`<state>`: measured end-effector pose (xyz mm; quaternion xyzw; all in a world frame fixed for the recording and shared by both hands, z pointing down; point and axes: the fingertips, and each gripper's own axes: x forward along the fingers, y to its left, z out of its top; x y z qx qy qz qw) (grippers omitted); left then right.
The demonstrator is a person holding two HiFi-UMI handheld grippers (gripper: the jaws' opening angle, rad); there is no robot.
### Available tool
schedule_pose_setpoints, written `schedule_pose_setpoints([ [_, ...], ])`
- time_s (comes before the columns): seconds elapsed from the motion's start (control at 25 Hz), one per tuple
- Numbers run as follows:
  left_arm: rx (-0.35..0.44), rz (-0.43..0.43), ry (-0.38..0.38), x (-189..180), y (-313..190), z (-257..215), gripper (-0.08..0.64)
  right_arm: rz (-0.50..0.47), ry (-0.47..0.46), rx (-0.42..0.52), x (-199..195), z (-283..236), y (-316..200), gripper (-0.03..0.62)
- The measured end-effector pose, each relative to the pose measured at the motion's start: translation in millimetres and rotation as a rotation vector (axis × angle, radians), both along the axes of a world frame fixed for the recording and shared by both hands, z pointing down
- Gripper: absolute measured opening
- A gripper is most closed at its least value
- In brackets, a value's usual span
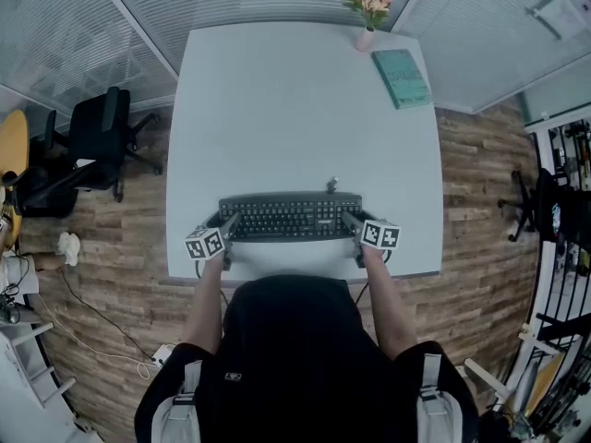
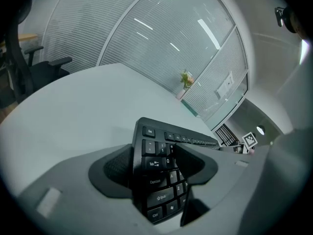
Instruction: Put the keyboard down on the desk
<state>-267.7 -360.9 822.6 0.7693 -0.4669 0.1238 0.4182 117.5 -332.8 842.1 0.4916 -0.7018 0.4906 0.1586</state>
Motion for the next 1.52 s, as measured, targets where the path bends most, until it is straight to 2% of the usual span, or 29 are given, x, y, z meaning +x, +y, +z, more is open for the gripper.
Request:
schedule_pose_setpoints([
  [0.2, -0.001, 0.022, -0.019, 4, 1, 4, 0.261, -0.017, 0.067, 0.002, 6, 0, 1, 0.276],
  [0.4, 0.0, -0.003, -0.004, 1, 2, 4, 0.259, 0.026, 0.093, 0.012, 11, -4, 1, 0.285],
  [0.6, 0.027, -0.023, -0.036, -12, 6, -2, 0.259, 0.084, 0.092, 0.049, 25, -14, 2, 0.285],
  [0.76, 0.066, -0.023, -0.027, -15, 8, -13, 0.259, 0.069, 0.109, 0.114, 29, -26, 2, 0.285],
  [0.84, 0.1, -0.028, -0.005, -12, 10, -24, 0.259, 0.029, 0.129, 0.155, 28, -33, 5, 0.254],
  [0.88, 0.115, -0.026, -0.003, -11, 12, -29, 0.259, 0.006, 0.145, 0.171, 27, -35, 8, 0.218],
  [0.96, 0.139, -0.006, -0.02, -10, 19, -35, 0.255, -0.041, 0.176, 0.196, 22, -40, 17, 0.118],
  [1.04, 0.153, 0.04, -0.045, -5, 28, -39, 0.215, -0.104, 0.193, 0.215, 15, -44, 25, 0.013],
  [1.16, 0.154, 0.147, -0.063, 9, 44, -43, 0.124, -0.219, 0.206, 0.233, 1, -48, 36, 0.003],
  [1.28, 0.153, 0.19, -0.048, 17, 60, -49, 0.036, -0.316, 0.206, 0.257, -12, -52, 49, 0.003],
  [1.52, 0.163, 0.185, -0.004, 37, 76, -68, 0.012, -0.469, 0.204, 0.303, -36, -61, 72, 0.002],
])
